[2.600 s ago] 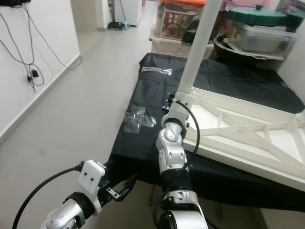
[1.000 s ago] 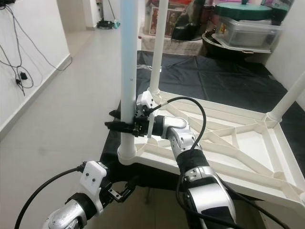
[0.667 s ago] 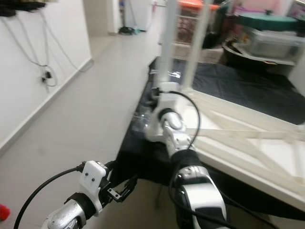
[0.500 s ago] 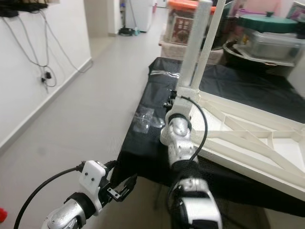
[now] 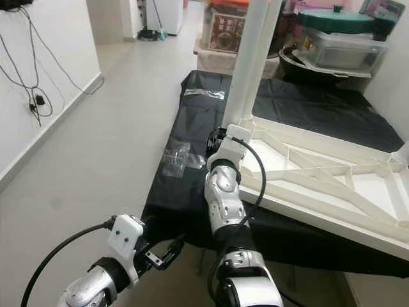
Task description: Building children table
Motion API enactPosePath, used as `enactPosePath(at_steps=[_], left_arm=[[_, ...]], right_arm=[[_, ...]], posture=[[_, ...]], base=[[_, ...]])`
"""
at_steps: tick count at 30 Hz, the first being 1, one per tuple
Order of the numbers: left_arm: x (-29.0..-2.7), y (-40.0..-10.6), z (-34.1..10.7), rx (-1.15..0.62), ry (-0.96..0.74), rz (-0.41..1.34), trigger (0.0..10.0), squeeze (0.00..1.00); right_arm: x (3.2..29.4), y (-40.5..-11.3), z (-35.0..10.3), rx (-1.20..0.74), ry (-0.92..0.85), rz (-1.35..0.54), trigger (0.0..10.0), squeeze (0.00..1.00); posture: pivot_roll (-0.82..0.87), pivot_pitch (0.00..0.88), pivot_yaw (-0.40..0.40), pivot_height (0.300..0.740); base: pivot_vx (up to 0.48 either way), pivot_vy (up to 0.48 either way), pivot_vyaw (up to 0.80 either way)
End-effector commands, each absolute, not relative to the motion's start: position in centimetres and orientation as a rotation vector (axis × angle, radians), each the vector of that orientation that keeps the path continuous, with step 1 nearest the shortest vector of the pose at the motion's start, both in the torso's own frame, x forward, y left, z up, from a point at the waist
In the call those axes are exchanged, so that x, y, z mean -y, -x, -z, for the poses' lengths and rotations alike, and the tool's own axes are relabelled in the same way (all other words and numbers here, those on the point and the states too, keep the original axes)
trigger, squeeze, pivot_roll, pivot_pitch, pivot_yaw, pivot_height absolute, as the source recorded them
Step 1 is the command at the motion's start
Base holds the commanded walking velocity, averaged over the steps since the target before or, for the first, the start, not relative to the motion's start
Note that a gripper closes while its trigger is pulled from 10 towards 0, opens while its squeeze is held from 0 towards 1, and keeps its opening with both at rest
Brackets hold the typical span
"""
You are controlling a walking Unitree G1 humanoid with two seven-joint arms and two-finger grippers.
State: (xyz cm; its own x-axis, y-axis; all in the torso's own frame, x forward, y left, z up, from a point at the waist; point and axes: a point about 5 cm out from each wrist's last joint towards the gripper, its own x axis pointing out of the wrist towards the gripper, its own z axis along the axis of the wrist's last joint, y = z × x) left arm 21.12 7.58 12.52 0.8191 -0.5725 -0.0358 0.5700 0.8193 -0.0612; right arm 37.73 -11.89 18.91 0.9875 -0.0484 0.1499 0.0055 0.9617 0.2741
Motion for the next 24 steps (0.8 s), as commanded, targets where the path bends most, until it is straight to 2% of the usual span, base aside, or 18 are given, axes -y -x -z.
enactPosePath(at_steps=[1,4,5,6,9,12,15,21,22,24], left_arm=[[-7.5,-21.0,-12.2,-0.064,0.046,0.61,10.0,0.0],[-7.5,-21.0,-12.2,-0.065,0.046,0.613,10.0,0.0],[-7.5,-21.0,-12.2,-0.065,0.047,0.614,10.0,0.0],[-7.5,-21.0,-12.2,-0.065,0.047,0.614,10.0,0.0],[-7.5,-21.0,-12.1,-0.065,0.047,0.617,10.0,0.0],[-7.6,-21.0,-12.2,-0.064,0.046,0.616,10.0,0.0],[-7.6,-21.0,-12.2,-0.063,0.046,0.613,10.0,0.0],[-7.6,-20.9,-12.2,-0.063,0.046,0.609,10.0,0.0],[-7.6,-20.9,-12.3,-0.063,0.045,0.608,10.0,0.0],[-7.6,-20.9,-12.3,-0.063,0.046,0.607,10.0,0.0]], right_arm=[[10.9,-37.8,-19.5,0.162,-0.307,-0.182,10.0,0.0],[9.9,-36.8,-19.6,0.134,-0.291,-0.604,10.0,0.0],[10.0,-36.6,-19.5,0.119,-0.287,-0.681,10.0,0.0],[10.0,-36.6,-19.5,0.119,-0.287,-0.681,10.0,0.0],[10.9,-35.9,-19.9,0.067,-0.237,-0.989,10.0,0.0],[11.0,-35.9,-20.2,0.049,-0.218,-1.089,10.0,0.0],[10.4,-35.5,-20.5,0.001,-0.171,-1.304,10.0,0.0],[9.7,-35.6,-20.4,-0.059,-0.117,-1.458,10.0,0.0],[9.5,-35.5,-20.3,-0.074,-0.11,-1.481,0.0,0.0],[9.2,-35.4,-20.2,-0.077,-0.088,-1.491,0.0,0.0]], posture=[[0.13,0.076,-0.067,0.74],[0.13,0.074,-0.067,0.74],[0.13,0.074,-0.067,0.74],[0.13,0.074,-0.067,0.74],[0.13,0.072,-0.066,0.74],[0.13,0.074,-0.066,0.74],[0.14,0.075,-0.069,0.74],[0.15,0.078,-0.073,0.74],[0.15,0.079,-0.074,0.74],[0.15,0.08,-0.075,0.74]], base=[[0.0,0.0,0.0],[0.0,0.0,0.0],[0.0,0.0,0.0],[0.0,0.0,0.0],[0.0,0.0,0.0],[0.0,0.0,0.0],[0.0,0.0,0.0],[0.0,0.0,0.0],[0.0,0.0,0.0],[0.0,0.0,0.0]])
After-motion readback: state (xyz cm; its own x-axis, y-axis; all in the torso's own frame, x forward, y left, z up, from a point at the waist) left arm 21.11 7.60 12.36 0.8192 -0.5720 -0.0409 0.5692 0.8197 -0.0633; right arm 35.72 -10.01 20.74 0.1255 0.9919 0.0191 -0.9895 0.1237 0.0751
